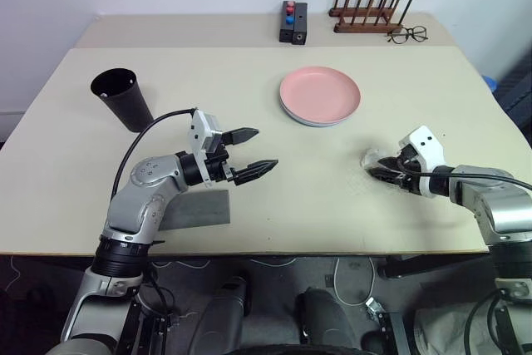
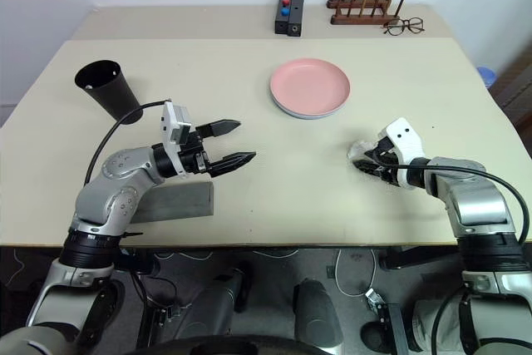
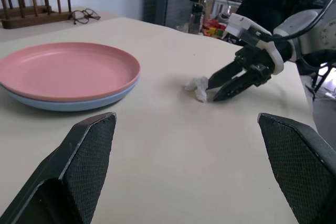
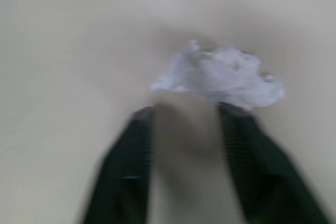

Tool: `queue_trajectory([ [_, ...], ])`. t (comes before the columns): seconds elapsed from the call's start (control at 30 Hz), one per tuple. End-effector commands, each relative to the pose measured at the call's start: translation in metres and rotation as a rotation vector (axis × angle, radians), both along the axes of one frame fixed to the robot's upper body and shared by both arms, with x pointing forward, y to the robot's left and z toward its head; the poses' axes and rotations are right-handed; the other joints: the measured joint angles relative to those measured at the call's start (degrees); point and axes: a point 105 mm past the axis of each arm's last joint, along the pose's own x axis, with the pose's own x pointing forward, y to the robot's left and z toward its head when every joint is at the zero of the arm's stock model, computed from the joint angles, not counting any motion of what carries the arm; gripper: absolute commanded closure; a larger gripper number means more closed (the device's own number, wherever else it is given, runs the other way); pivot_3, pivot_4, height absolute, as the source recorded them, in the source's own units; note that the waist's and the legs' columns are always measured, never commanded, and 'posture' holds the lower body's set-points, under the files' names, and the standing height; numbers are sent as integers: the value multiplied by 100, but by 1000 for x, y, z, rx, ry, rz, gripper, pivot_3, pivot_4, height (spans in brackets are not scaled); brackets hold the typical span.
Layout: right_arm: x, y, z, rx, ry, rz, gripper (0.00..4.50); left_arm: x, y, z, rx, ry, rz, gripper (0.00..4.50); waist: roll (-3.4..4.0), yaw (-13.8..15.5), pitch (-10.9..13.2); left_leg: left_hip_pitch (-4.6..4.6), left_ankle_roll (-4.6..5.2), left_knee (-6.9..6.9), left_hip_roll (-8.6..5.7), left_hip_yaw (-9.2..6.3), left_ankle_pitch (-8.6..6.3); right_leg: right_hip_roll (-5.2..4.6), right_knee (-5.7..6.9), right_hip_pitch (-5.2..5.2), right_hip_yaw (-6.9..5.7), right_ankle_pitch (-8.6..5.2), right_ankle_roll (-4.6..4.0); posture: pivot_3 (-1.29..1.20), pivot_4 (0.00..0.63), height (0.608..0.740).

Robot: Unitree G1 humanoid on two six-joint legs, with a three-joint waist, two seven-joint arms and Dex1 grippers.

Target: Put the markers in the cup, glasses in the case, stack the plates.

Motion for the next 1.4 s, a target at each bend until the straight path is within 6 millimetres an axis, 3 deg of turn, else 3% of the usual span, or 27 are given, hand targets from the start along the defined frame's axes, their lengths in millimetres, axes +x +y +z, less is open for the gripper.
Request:
queue_trajectory([
  [0.03, -9, -7, 21, -30, -55, 53, 472, -2, -1, 14, -22, -37, -24, 0, 0, 17, 0, 0, 0, 0, 0, 0, 0, -1, 0, 0, 0, 0, 0, 0, 150, 740],
  [0.17, -16, -22, 19, -128, -66, 68, 472, -2, -1, 15, -17, -46, -27, 0, 0, 9, 0, -1, 3, 1, -3, 0, -2, -4, -7, 3, -3, 0, 0, 0, 150, 740],
  [0.23, -4, -27, 32, -106, -147, 22, 472, -2, -1, 16, -21, -59, -24, 0, 0, -24, 0, 1, 2, 0, 0, 1, -2, -3, -7, 3, -2, 0, 0, 0, 150, 740],
  [0.3, 6, -24, 38, -109, -219, 11, 472, -1, -1, 17, -33, -57, -22, 0, 0, -45, 0, 2, 2, -1, 2, 2, -2, -2, -7, 2, -1, 0, 0, 0, 150, 740],
  [0.53, 15, 1, 32, -55, -251, 51, 472, -1, 0, 16, -19, -55, -24, 0, 0, 13, 1, -2, 3, -2, -1, 0, -2, -2, -7, 2, -3, 0, 1, 0, 150, 740],
  [0.83, 26, -1, 21, -53, -188, 19, 472, -3, 0, 16, -22, -60, -18, 0, 0, -7, 1, -1, 3, -3, -3, 0, -2, -2, -7, 1, -2, 0, 1, 0, 150, 740],
  [0.97, 30, 2, 16, -46, -168, 22, 1652, -3, 1, 16, -18, -61, -11, 0, 0, -7, 1, -1, 3, -3, -3, 0, -2, -2, -7, 1, -2, 0, 1, 0, 150, 740],
  [1.13, 30, 2, 9, -59, -152, 25, 4238, -2, 1, 17, -18, -61, -7, 0, 0, -3, 1, -1, 3, -2, -3, 0, -2, -2, -7, 2, -2, 0, 1, 0, 150, 740],
  [1.17, 30, 2, 10, -61, -151, 28, 4426, -2, 1, 17, -17, -62, -6, 0, 0, -5, 1, -1, 3, -2, -4, 0, -2, -1, -7, 2, -2, 0, 1, 0, 150, 740],
  [1.33, 32, 2, 24, -63, -191, 31, 4426, -1, 1, 15, -15, -59, -2, 0, 0, -6, 1, -1, 3, -2, -4, 0, -2, -2, -7, 2, -2, 0, 1, 0, 150, 740],
  [1.4, 36, 12, 49, 7, -258, 44, 4426, 0, 1, 16, -20, -60, 2, 0, 1, -6, 1, -1, 3, -2, -4, 0, -2, -2, -7, 1, -2, 0, 1, 0, 150, 740],
])
